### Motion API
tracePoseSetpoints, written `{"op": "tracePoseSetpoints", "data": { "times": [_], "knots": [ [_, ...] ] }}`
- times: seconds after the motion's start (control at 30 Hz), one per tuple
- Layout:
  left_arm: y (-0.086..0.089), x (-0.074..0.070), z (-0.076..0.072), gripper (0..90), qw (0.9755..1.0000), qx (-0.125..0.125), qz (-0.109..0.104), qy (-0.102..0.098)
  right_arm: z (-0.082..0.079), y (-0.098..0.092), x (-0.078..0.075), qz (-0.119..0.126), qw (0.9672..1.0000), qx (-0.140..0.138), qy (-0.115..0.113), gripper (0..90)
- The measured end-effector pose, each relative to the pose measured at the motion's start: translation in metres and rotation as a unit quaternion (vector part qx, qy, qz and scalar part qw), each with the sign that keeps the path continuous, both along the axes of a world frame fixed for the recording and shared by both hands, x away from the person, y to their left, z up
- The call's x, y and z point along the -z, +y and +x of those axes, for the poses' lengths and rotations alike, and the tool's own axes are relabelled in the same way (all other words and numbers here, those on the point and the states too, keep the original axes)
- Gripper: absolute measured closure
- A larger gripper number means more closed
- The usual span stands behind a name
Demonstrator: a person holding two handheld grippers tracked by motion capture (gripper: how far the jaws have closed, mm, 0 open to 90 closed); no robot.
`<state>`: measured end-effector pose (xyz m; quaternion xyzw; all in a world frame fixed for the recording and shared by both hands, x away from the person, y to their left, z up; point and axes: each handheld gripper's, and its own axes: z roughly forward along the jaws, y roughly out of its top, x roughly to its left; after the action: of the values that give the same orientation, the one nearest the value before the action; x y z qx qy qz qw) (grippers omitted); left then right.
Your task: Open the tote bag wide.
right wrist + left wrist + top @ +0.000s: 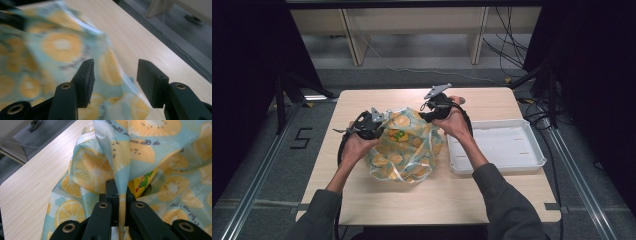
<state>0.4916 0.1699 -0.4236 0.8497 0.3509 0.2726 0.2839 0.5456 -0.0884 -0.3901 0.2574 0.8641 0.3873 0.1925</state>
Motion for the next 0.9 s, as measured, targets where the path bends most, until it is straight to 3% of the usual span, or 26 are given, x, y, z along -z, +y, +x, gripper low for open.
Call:
{"op": "tracePoseSetpoints", "data": {
  "times": [0.03, 0.13, 0.2, 0.27, 0.3, 0.33, 0.37, 0.4, 0.43, 0.5, 0.57, 0.6, 0.63, 0.7, 0.87, 0.9],
  "knots": [
    [0.0, -0.002, 0.002, 89.3, 0.9999, -0.003, -0.014, -0.004, -0.012, 0.002, -0.008, 0.007, 0.9993, -0.036, -0.004, 46.3],
    [0.0, -0.005, 0.003, 89.3, 0.9998, -0.004, -0.017, -0.003, -0.025, 0.009, -0.007, -0.004, 0.9984, -0.056, -0.003, 43.8],
    [0.0, -0.008, 0.006, 89.3, 0.9997, -0.003, -0.025, -0.005, -0.033, 0.02, 0.005, -0.027, 0.9967, -0.077, -0.004, 40.8],
    [0.0, -0.009, 0.006, 89.3, 0.9996, -0.003, -0.028, -0.003, -0.035, 0.024, 0.01, -0.037, 0.9965, -0.075, 0.006, 40.9],
    [0.001, -0.01, 0.008, 89.3, 0.9995, -0.008, -0.032, -0.002, -0.037, 0.029, 0.02, -0.078, 0.9944, -0.069, 0.013, 42.4],
    [0.001, -0.01, 0.008, 89.3, 0.9995, -0.008, -0.032, -0.002, -0.037, 0.029, 0.02, -0.078, 0.9944, -0.069, 0.013, 42.4],
    [0.002, -0.012, 0.01, 89.2, 0.9994, -0.011, -0.033, -0.001, -0.034, 0.033, 0.031, -0.132, 0.9884, -0.072, -0.015, 60.0],
    [0.002, -0.012, 0.01, 89.2, 0.9994, -0.011, -0.033, -0.001, -0.034, 0.033, 0.031, -0.132, 0.9884, -0.072, -0.015, 60.0],
    [0.005, -0.013, 0.012, 89.2, 0.9991, -0.012, -0.042, -0.004, -0.032, 0.034, 0.035, -0.15, 0.986, -0.071, -0.021, 81.5],
    [0.005, -0.014, 0.013, 89.1, 0.999, -0.015, -0.043, -0.002, -0.027, 0.032, 0.031, -0.139, 0.988, -0.062, -0.029, 90.0],
    [0.008, -0.013, 0.016, 89.0, 0.9987, -0.021, -0.047, -0.006, -0.023, 0.031, 0.028, -0.13, 0.9895, -0.051, -0.035, 90.0],
    [0.011, -0.013, 0.019, 89.0, 0.9989, -0.011, -0.043, -0.016, -0.018, 0.031, 0.025, -0.122, 0.9906, -0.039, -0.049, 90.0],
    [0.012, -0.011, 0.02, 89.0, 0.9982, -0.03, -0.052, -0.01, -0.007, 0.032, 0.017, -0.126, 0.9895, -0.028, -0.066, 90.0],
    [0.015, -0.006, 0.023, 88.9, 0.9975, -0.041, -0.057, -0.006, 0.002, 0.036, 0.015, -0.122, 0.99, -0.019, -0.069, 90.0],
    [0.019, 0.006, 0.031, 88.4, 0.9967, -0.056, -0.059, 0.008, 0.017, 0.046, 0.023, -0.123, 0.9915, -0.007, -0.043, 90.0],
    [0.02, 0.016, 0.034, 88.3, 0.9963, -0.061, -0.059, 0.015, 0.024, 0.051, 0.032, -0.132, 0.9908, -0.002, -0.033, 90.0]
  ]
}}
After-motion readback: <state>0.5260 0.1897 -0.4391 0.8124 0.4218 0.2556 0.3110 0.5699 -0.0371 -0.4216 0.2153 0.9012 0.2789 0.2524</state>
